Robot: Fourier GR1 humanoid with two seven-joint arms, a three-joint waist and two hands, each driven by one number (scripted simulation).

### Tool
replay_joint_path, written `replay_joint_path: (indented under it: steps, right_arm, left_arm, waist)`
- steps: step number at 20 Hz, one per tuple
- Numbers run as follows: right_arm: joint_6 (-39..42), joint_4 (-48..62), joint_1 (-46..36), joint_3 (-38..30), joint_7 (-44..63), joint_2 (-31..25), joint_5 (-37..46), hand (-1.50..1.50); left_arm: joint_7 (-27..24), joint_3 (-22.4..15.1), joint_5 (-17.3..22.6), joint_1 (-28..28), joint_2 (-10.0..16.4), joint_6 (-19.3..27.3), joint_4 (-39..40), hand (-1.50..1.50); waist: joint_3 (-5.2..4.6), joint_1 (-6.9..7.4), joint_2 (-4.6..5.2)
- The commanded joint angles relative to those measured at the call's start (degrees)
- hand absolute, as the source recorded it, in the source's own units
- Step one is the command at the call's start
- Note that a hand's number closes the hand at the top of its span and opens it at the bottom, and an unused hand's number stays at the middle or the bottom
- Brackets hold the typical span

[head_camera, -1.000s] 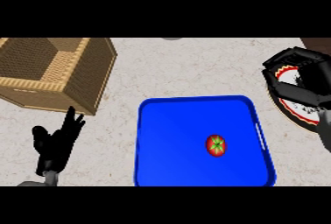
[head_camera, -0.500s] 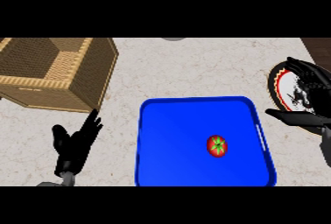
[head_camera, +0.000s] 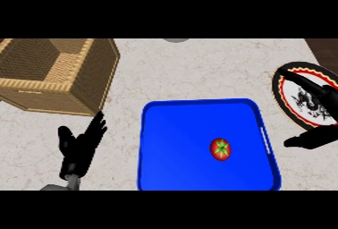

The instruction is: Pick the tomato from the tray and place it in the plate

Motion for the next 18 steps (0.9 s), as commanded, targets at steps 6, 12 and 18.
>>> replay_joint_path:
  steps: [6, 12, 18]
  right_arm:
    - [-1.0, -16.2, 5.1, 9.4, 17.7, 2.3, 12.0, -1.5]
    - [0.6, -15.3, 0.3, 10.6, 26.5, 9.9, 18.8, -1.5]
    - [4.4, -21.3, 7.0, 13.1, 31.3, 12.5, 23.5, -1.5]
  left_arm:
    - [0.4, 1.3, -0.5, 0.2, -0.4, -1.2, -0.2, 0.0]
    - [3.1, 0.6, -3.2, 2.8, -1.1, -0.2, -5.2, 0.0]
    - [1.7, 1.8, -4.6, 0.8, -4.1, -0.9, -1.1, 0.0]
  waist:
    - [0.06, 0.01, 0.06]
    - [0.09, 0.65, 0.16]
    - [0.08, 0.24, 0.16]
